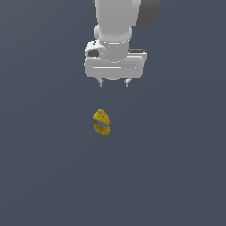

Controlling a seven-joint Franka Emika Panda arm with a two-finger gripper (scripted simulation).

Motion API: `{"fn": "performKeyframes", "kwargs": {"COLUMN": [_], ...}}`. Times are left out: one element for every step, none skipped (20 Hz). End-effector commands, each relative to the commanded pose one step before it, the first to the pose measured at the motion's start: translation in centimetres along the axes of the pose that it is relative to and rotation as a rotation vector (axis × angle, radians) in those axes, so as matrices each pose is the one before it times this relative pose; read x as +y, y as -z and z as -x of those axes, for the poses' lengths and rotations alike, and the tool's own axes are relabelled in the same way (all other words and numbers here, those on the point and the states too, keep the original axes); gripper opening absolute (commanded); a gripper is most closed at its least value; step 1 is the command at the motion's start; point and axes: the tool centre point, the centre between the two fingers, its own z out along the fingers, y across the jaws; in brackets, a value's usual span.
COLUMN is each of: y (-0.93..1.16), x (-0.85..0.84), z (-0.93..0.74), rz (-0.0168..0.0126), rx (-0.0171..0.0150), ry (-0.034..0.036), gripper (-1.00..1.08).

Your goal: Pick up the object and move it to a goal position.

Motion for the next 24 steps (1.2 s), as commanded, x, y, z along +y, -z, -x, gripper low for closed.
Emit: {"fn": "performKeyframes", "kwargs": {"y": [0.0, 0.027, 0.068, 0.121, 0.165, 0.208, 0.217, 0.167, 0.119, 0.071, 0.024, -0.017, -0.043, 0.007, -0.024, -0.015, -0.028, -0.043, -0.057, -0.071, -0.085, -0.097, -0.107, -0.116], "x": [0.001, 0.04, 0.13, 0.208, 0.291, 0.373, 0.394, 0.31, 0.221, 0.133, 0.046, -0.039, -0.069, -0.029, 0.012, 0.023, 0.017, 0.024, 0.025, 0.026, 0.026, 0.032, 0.034, 0.039], "z": [0.0, -0.013, -0.046, -0.068, -0.094, -0.119, -0.122, -0.094, -0.065, -0.039, -0.013, 0.013, 0.019, 0.015, -0.012, -0.008, -0.012, -0.015, -0.018, -0.02, -0.023, -0.025, -0.027, -0.029], "rz": [0.0, 0.0005, 0.0013, 0.00227, 0.00317, 0.00407, 0.00434, 0.00342, 0.00247, 0.00149, 0.00052, -0.00038, -0.00089, 0.0, -0.00017, 0.00008, 0.00006, 0.00001, -0.00005, -0.0001, -0.00015, -0.00018, -0.00021, -0.00022], "rx": [0.0, 0.00079, 0.00211, 0.00365, 0.00502, 0.0063, 0.00659, 0.00509, 0.00361, 0.00216, 0.00075, -0.00055, -0.00128, 0.0, -0.00025, 0.00011, 0.00008, -0.00001, -0.0001, -0.00018, -0.00024, -0.00029, -0.00032, -0.00033], "ry": [0.0, 0.00028, 0.00071, 0.00124, 0.00171, 0.00218, 0.00233, 0.00184, 0.00135, 0.00086, 0.00035, -0.00018, -0.00065, 0.0, 0.00093, 0.00195, 0.00331, 0.00442, 0.00561, 0.0068, 0.00799, 0.00897, 0.00998, 0.01085], "gripper": [1.0, 1.0, 1.0, 1.0, 1.0, 1.0, 1.0, 1.0, 1.0, 1.0, 1.0, 1.0, 1.0, 1.0, 1.0, 1.0, 1.0, 1.0, 1.0, 1.0, 1.0, 1.0, 1.0, 1.0]}}
